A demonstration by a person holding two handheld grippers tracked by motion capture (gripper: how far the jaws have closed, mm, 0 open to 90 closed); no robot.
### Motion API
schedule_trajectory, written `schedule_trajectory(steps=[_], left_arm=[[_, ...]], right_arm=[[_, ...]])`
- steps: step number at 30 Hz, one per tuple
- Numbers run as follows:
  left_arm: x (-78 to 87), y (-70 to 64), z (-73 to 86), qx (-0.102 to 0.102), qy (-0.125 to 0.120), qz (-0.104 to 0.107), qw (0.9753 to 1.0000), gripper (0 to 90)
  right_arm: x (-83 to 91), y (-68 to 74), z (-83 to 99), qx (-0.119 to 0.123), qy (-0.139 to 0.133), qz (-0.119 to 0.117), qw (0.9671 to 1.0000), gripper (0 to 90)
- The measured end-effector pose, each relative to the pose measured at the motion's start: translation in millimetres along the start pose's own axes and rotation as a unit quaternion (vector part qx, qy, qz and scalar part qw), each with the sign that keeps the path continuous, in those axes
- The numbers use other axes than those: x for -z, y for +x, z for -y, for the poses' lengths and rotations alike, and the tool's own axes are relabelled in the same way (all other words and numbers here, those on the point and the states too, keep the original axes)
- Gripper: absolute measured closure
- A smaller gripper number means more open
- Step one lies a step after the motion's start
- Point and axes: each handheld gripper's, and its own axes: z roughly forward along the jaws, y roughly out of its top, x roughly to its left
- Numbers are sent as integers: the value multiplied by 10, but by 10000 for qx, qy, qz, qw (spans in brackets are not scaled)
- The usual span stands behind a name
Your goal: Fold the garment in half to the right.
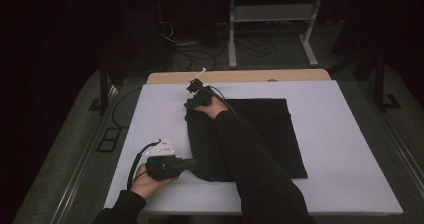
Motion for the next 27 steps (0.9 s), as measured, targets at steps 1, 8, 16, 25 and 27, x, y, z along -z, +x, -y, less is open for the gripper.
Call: schedule_trajectory(steps=[1,8,16,25,27], left_arm=[[1,1,0,0,-4,5,10000,842],[9,8,-2,46,-64,8,10000,841],[16,-12,-18,101,-139,17,9999,842],[27,-73,-65,63,-194,-5,9998,842],[28,-85,-82,30,-186,2,9998,842]], right_arm=[[-2,-1,-4,-7,-2,-12,10000,475],[69,-26,-10,49,25,-85,9999,838],[348,-39,-50,-1,-194,-244,9995,856],[613,-66,-5,-47,-376,-335,9987,857],[668,-61,2,-76,-433,-350,9984,857]])
